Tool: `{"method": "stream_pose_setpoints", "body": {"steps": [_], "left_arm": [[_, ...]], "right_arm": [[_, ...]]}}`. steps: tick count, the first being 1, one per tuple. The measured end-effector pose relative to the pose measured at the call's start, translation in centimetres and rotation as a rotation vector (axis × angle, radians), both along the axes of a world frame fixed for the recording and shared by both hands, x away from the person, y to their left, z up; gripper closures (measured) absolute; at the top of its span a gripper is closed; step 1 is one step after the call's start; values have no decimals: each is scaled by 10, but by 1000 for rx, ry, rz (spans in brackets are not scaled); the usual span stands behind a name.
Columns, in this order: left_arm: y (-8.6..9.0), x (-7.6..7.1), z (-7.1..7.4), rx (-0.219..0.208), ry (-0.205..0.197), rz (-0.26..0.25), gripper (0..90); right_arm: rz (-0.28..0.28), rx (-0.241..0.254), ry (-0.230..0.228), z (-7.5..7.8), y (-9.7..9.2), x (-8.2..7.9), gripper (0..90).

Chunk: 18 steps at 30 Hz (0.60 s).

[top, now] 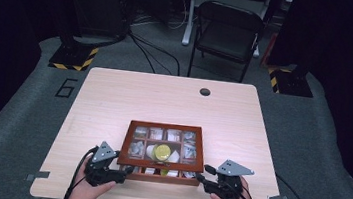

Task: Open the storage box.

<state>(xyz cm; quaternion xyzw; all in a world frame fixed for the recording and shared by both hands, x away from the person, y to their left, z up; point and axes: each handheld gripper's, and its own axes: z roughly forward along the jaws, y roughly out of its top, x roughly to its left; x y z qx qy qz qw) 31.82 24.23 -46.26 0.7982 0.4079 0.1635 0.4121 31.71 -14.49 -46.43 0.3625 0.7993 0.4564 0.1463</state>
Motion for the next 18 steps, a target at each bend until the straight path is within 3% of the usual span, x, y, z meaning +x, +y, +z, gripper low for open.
{"method": "stream_pose_setpoints", "body": {"steps": [4, 7, 12, 18], "left_arm": [[-1, 3, 11, -32, -17, 24, 230], [0, 5, 17, -31, -33, 24, 229], [0, 13, 32, -43, -75, 48, 229], [1, 25, 46, -71, -78, 51, 231]], "right_arm": [[-33, 31, -2, 9, -4, 4, 471], [-37, 46, -4, 17, -5, 8, 459], [-18, 34, -38, 35, -5, 17, 459], [-8, 65, -21, 50, -4, 30, 459]]}}
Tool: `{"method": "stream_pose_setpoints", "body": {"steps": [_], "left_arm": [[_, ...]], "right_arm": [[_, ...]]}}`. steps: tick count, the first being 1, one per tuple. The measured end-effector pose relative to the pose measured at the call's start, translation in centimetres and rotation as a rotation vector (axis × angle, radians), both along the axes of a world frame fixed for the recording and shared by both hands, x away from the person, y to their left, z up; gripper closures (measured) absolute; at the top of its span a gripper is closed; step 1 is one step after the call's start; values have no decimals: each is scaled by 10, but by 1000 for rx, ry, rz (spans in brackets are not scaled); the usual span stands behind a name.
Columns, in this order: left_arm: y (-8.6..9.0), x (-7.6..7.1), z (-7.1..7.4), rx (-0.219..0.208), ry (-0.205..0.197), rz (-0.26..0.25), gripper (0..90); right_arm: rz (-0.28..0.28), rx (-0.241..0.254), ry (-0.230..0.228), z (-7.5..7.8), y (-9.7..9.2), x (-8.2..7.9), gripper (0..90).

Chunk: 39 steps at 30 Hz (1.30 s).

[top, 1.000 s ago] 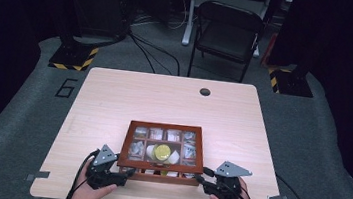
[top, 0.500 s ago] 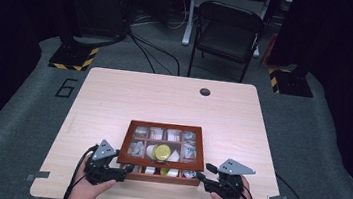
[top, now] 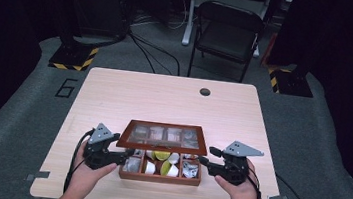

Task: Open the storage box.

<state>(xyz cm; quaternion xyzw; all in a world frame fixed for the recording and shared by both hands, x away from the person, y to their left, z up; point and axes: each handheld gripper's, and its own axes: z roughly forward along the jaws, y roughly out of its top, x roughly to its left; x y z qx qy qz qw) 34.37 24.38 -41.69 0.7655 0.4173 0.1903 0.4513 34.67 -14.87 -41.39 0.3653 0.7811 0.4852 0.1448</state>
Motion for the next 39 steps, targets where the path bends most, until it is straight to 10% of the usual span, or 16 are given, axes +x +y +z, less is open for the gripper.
{"method": "stream_pose_setpoints", "body": {"steps": [13, 39], "left_arm": [[-8, 25, 28, 37, -36, -12, 228], [-9, 78, 51, -96, -26, 19, 235]], "right_arm": [[3, 29, 13, 29, 8, 28, 450], [-52, 30, -27, 52, 19, 78, 446]]}}
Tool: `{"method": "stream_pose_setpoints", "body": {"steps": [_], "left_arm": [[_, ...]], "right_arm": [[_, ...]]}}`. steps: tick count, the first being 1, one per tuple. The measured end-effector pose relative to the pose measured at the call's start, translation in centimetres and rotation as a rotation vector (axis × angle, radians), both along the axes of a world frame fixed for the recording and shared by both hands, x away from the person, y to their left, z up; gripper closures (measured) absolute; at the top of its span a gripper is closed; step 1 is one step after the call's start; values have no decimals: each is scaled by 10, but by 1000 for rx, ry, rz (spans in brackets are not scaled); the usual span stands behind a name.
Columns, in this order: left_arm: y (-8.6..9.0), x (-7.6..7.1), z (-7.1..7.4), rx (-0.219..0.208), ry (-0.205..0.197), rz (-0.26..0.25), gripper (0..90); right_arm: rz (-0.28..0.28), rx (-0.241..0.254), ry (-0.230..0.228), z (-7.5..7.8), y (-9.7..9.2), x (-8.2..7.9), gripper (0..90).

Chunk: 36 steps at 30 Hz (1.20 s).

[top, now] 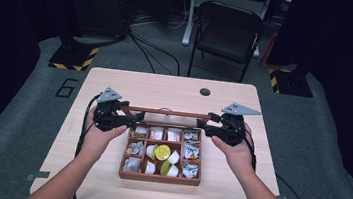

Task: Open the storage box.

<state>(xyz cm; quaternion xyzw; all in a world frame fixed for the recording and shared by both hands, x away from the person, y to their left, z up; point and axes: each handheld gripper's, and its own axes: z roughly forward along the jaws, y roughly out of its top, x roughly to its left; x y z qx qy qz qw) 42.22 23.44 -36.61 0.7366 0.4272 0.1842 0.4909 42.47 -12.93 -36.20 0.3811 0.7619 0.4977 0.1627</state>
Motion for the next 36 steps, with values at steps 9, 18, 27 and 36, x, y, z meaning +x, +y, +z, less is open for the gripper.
{"method": "stream_pose_setpoints", "body": {"steps": [9, 18, 27, 36], "left_arm": [[-2, 16, -6, -5, -37, 8, 239], [-5, 27, -14, 6, -45, 25, 239], [-4, 37, -29, 4, -30, 15, 252], [-4, 48, -37, -25, -35, 21, 254]], "right_arm": [[-28, -22, 13, -15, 4, 19, 440], [-51, -2, 28, -28, 9, 36, 449], [-61, -2, 13, -32, 15, 43, 442], [-68, 7, -3, -34, 14, 49, 442]]}}
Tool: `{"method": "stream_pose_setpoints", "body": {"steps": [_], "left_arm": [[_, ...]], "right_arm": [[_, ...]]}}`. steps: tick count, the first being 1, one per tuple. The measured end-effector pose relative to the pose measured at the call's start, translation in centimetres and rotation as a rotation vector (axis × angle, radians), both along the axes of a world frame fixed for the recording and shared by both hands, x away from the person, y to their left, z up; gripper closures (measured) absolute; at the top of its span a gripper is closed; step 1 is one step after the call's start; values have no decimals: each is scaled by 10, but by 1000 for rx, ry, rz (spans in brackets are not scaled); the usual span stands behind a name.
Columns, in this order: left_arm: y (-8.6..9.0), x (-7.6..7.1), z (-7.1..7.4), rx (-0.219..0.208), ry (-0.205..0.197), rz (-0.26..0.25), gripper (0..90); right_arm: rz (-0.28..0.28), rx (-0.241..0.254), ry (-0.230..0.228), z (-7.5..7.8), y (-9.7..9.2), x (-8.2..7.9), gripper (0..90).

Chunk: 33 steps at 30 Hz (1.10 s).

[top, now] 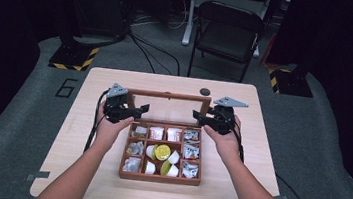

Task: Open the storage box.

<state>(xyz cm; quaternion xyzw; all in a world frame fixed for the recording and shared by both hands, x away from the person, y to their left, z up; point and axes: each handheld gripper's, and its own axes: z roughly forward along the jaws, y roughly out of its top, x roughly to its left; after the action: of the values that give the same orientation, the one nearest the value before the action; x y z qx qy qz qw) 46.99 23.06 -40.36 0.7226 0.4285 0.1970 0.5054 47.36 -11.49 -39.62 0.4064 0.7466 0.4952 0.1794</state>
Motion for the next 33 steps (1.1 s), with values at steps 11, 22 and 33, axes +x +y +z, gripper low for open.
{"method": "stream_pose_setpoints", "body": {"steps": [11, 22, 33], "left_arm": [[0, 6, -7, -5, 15, 10, 252], [2, 7, -18, -10, 16, 12, 264], [5, 11, -39, 0, 49, 18, 322]], "right_arm": [[5, -21, -16, -15, 5, 7, 383], [31, 7, 19, -25, 3, 14, 392], [33, -19, 32, -39, -2, 18, 445]]}}
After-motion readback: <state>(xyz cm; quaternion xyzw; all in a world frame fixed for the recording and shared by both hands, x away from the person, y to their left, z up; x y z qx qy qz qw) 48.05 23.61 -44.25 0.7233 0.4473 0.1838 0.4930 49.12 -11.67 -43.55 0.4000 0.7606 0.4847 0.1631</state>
